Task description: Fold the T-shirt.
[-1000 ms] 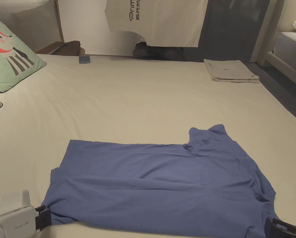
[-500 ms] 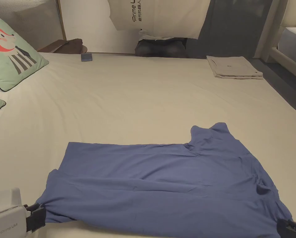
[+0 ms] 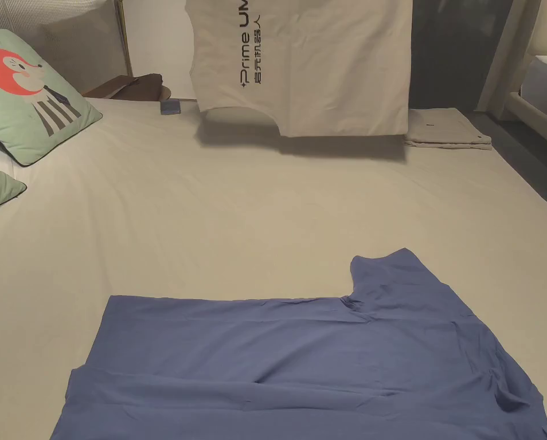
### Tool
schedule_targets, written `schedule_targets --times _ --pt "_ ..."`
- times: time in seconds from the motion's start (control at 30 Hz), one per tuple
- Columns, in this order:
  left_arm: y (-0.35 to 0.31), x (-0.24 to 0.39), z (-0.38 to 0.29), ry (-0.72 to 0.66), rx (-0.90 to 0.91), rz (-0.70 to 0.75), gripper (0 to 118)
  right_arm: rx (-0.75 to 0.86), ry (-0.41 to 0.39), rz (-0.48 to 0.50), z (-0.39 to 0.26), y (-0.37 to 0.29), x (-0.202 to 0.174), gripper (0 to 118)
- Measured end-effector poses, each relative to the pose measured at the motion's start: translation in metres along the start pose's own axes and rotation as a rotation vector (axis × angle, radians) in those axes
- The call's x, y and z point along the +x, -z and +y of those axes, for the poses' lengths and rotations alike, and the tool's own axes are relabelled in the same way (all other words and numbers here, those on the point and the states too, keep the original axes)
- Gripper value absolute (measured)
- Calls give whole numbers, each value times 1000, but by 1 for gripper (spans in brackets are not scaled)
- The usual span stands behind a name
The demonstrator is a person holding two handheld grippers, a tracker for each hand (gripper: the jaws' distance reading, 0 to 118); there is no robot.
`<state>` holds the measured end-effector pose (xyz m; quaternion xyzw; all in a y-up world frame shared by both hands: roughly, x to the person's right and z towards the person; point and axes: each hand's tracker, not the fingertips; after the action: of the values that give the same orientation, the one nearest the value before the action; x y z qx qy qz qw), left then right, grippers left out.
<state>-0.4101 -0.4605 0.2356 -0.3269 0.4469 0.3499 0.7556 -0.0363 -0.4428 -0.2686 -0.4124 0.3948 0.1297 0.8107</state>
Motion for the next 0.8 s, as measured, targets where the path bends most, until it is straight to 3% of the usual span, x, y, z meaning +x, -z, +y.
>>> schedule_targets --times 0.13,0.2,0.23,0.33,0.37,0.4,0.6,0.7,0.73,0.8 --pt "0 4 -8 -10 0 0 5 -21 2 -18 -6 6 -4 9" --pt "1 3 -7 -5 6 2 11 -23 13 -32 -9 3 -7 11" --pt "1 5 -6 -4 11 5 22 -33 17 -23 -10 1 -8 18" --pt "-6 10 -1 14 67 -4 75 44 26 -39 -6 -5 -9 79" --pt "-12 15 4 14 108 -38 95 99 13 -40 -2 -11 -12 85" --pt "-17 20 8 18 153 -64 104 163 1 -36 4 -18 -17 85" --pt "-43 73 42 222 439 -19 106 476 -51 -99 53 -42 -56 85" --pt "-48 95 58 235 507 -50 104 546 -35 -99 73 -43 -73 85" --pt "-50 101 64 220 511 -65 101 557 -36 -84 79 -42 -80 82" --pt "-52 110 72 213 528 -89 70 577 -34 -72 87 -40 -89 57"
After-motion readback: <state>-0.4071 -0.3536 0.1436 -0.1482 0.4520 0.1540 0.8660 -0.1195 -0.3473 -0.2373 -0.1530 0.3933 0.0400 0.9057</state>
